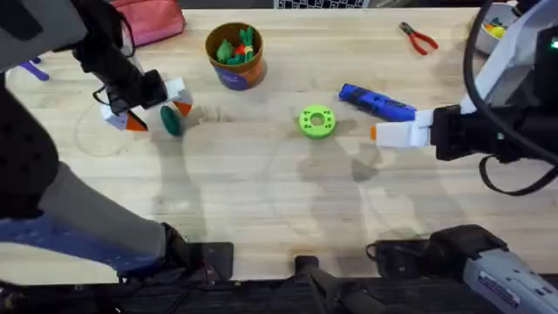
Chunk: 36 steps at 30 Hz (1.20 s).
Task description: Pick up the gripper from the table and insert it into the empty holder that is missing its gripper. Then pick up a screw, insert it into the mounting hole, and use the screwdriver to tighten it. Finally, clean up the table by picking up the vegetable and placing it into the bucket.
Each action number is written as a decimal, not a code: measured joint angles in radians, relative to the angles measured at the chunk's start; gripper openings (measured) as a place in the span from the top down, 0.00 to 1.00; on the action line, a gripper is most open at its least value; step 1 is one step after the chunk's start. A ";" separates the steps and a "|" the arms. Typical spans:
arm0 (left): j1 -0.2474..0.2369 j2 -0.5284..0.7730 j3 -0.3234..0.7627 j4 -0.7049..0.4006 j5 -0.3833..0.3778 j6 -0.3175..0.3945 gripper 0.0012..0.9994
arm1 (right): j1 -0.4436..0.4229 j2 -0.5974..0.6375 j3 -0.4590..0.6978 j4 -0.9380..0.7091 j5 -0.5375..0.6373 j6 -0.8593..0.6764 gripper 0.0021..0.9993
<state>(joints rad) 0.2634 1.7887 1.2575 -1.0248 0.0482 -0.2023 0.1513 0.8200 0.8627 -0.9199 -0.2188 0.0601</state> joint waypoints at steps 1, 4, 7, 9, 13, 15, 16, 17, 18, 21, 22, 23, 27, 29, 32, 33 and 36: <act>0.001 0.013 0.000 0.000 0.000 -0.008 0.05 | 0.000 0.000 0.000 0.000 0.000 0.000 0.01; 0.001 0.042 0.000 0.000 0.000 -0.022 0.07 | 0.000 0.000 0.000 0.000 0.000 0.000 0.01; 0.001 0.061 0.000 0.001 0.000 -0.032 0.23 | 0.000 0.000 0.000 0.000 0.000 0.000 0.01; 0.001 0.070 0.000 0.000 0.000 -0.037 0.51 | 0.000 0.000 -0.001 0.000 0.000 0.000 0.01; 0.001 0.068 0.005 -0.005 -0.005 -0.038 0.98 | 0.000 0.000 -0.001 0.000 0.000 0.000 0.01; 0.001 0.069 0.011 -0.027 -0.005 -0.039 0.97 | 0.000 0.000 -0.002 0.000 0.000 0.000 0.01; 0.001 0.069 0.018 -0.049 -0.005 -0.040 0.97 | 0.000 0.000 -0.002 0.000 0.000 0.000 0.01; 0.000 0.069 0.028 -0.070 -0.004 -0.041 0.97 | 0.000 0.000 -0.002 0.000 0.000 0.000 0.01; -0.002 0.069 0.045 -0.087 -0.004 -0.042 0.97 | 0.000 0.000 -0.002 0.000 0.000 0.000 0.01; -0.018 0.069 0.146 -0.127 0.001 -0.043 0.97 | 0.000 0.000 -0.002 0.000 0.000 0.000 0.01; -0.030 0.070 0.195 -0.138 0.006 -0.042 0.97 | 0.000 0.000 -0.002 0.000 0.000 0.000 0.01; -0.042 0.069 0.241 -0.145 0.010 -0.042 0.97 | 0.000 0.000 -0.002 0.000 0.000 0.000 0.01; -0.129 0.069 0.408 -0.150 0.023 -0.040 0.97 | 0.000 0.000 -0.002 0.000 0.000 0.000 0.01; -0.189 0.069 0.462 -0.136 0.031 -0.038 0.97 | 0.000 0.000 -0.002 0.000 0.000 0.000 0.01; -0.293 0.067 0.492 -0.066 0.035 -0.037 0.97 | 0.000 0.000 -0.002 0.000 0.000 0.000 0.01; -0.330 0.067 0.494 -0.034 0.035 -0.037 0.97 | 0.000 0.000 -0.002 0.000 0.000 0.000 0.01; -0.423 0.069 0.494 0.035 0.032 -0.037 0.97 | 0.000 0.000 -0.002 0.000 0.000 0.000 0.01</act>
<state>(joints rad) -0.1594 1.8580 1.7512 -0.9893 0.0798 -0.2394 0.1513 0.8200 0.8608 -0.9195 -0.2188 0.0605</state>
